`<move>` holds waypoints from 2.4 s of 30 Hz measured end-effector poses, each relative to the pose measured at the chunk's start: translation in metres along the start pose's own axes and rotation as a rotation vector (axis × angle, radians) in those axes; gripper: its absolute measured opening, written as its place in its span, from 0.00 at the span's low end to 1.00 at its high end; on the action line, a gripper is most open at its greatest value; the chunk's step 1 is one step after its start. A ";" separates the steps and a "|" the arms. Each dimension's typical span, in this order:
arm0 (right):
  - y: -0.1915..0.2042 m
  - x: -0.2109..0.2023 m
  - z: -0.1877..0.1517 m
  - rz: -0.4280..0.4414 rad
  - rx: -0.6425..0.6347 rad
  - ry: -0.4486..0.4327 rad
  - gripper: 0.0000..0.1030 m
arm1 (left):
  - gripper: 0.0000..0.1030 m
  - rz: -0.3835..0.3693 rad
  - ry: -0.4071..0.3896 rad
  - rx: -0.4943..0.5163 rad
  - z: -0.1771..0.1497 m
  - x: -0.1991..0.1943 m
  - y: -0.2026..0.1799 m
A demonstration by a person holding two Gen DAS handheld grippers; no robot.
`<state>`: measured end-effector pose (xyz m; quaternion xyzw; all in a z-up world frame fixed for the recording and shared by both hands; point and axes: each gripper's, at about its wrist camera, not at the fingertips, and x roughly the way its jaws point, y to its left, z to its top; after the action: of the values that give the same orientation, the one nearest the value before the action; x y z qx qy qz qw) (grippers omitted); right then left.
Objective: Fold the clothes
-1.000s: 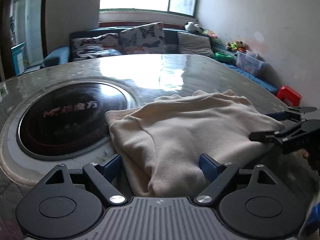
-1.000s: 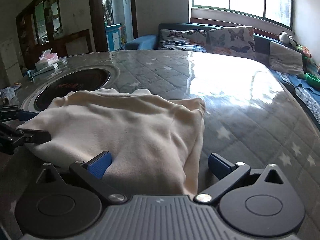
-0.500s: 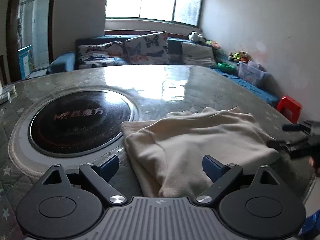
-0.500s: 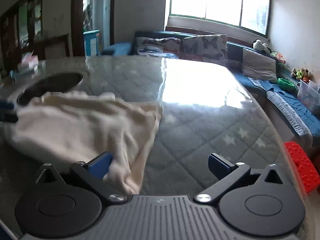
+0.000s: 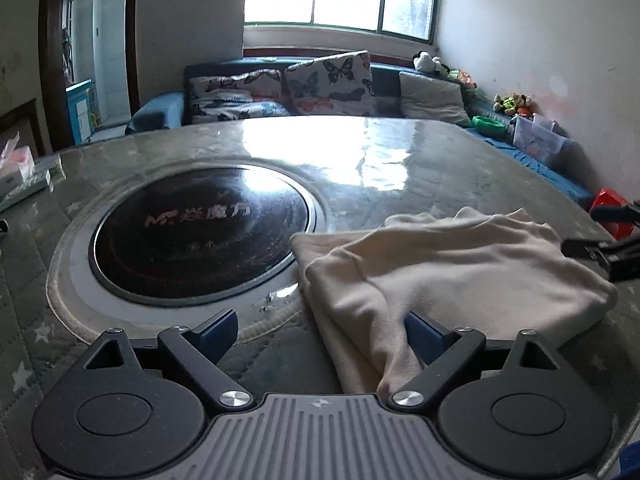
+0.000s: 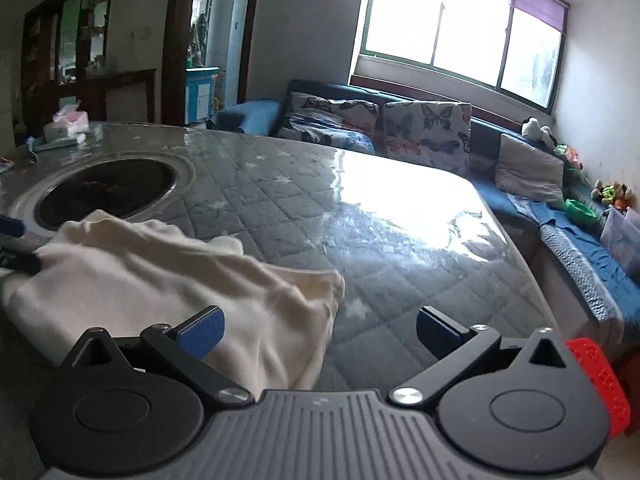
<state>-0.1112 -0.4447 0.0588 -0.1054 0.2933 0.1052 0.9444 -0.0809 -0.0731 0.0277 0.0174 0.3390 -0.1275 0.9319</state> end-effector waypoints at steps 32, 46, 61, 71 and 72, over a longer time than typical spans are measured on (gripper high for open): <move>0.047 0.081 0.057 0.013 -0.133 0.066 1.00 | 0.94 0.008 -0.005 0.018 0.044 0.035 -0.007; 0.059 0.083 0.058 0.017 -0.159 0.081 1.00 | 1.00 0.025 0.069 0.061 0.054 0.072 -0.023; 0.084 0.018 0.036 0.143 -0.218 0.047 1.00 | 1.00 0.098 0.043 -0.023 0.046 0.042 -0.001; 0.138 -0.014 0.024 0.331 -0.379 0.021 1.00 | 1.00 0.136 0.029 -0.137 0.032 0.016 0.020; 0.145 -0.015 0.024 0.351 -0.399 0.020 1.00 | 1.00 0.138 0.029 -0.154 0.030 0.014 0.022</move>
<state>-0.1482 -0.3019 0.0666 -0.2381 0.2896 0.3222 0.8693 -0.0465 -0.0584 0.0412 -0.0292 0.3595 -0.0365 0.9320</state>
